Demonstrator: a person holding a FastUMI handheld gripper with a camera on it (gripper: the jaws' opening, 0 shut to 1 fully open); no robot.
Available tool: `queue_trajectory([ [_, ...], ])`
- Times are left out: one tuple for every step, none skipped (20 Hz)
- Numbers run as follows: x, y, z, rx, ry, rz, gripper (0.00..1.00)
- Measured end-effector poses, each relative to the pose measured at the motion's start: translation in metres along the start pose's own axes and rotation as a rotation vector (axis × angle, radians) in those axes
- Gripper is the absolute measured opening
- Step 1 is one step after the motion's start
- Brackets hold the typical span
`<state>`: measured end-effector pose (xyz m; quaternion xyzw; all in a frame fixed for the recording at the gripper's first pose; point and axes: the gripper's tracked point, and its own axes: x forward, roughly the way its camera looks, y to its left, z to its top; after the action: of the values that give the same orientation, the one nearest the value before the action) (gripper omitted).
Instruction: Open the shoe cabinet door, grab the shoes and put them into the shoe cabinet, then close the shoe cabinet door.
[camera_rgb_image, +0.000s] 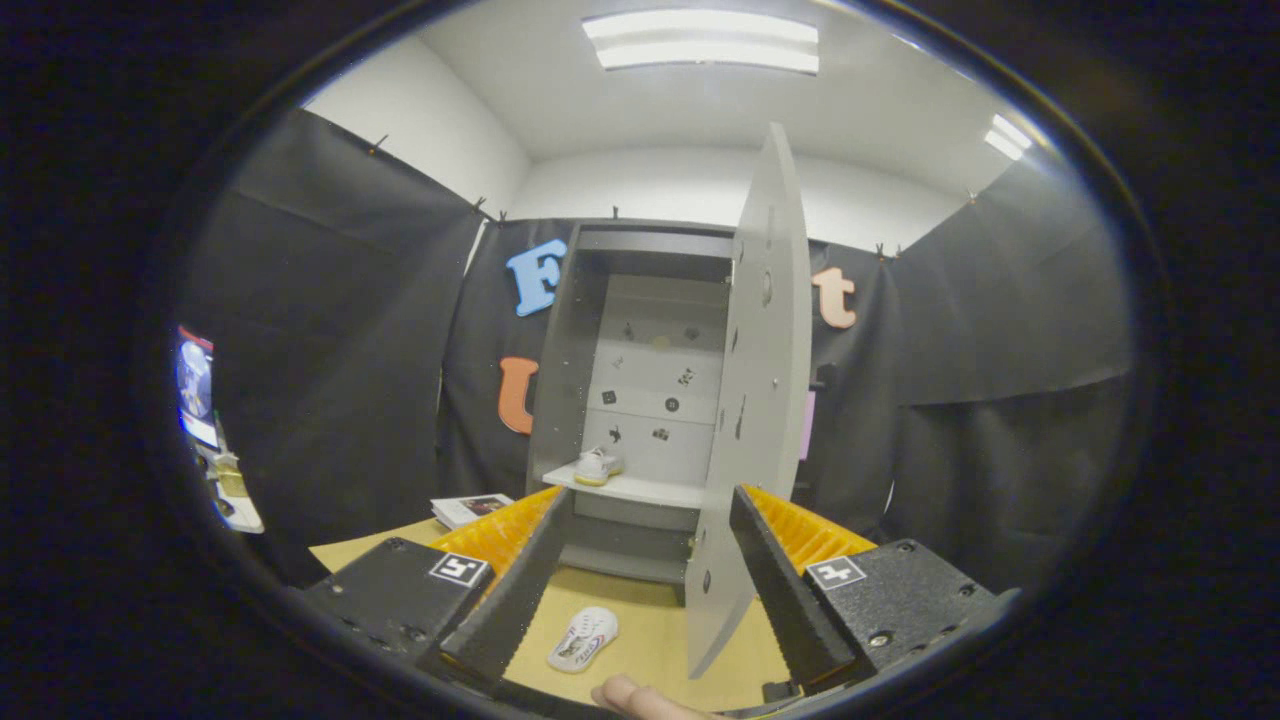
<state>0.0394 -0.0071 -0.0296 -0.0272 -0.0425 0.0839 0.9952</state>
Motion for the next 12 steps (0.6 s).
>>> queue_trajectory([
  [0.000,0.007,-0.006,0.015,0.010,0.008,1.00],
  [0.001,0.010,-0.011,0.028,0.020,0.006,1.00],
  [0.003,0.011,-0.019,0.044,0.033,-0.006,1.00],
  [0.003,0.011,-0.026,0.058,0.039,-0.030,1.00],
  [0.004,0.011,-0.034,0.066,0.051,-0.051,1.00],
  [0.005,0.012,-0.043,0.077,0.069,-0.067,1.00],
  [0.006,0.015,-0.053,0.091,0.091,-0.079,1.00],
  [0.007,0.019,-0.064,0.107,0.117,-0.081,1.00],
  [0.009,0.025,-0.074,0.128,0.144,-0.077,1.00],
  [0.011,0.032,-0.083,0.146,0.170,-0.072,1.00],
  [0.012,0.037,-0.093,0.164,0.194,-0.069,1.00],
  [0.018,0.044,-0.102,0.181,0.203,-0.051,1.00],
])
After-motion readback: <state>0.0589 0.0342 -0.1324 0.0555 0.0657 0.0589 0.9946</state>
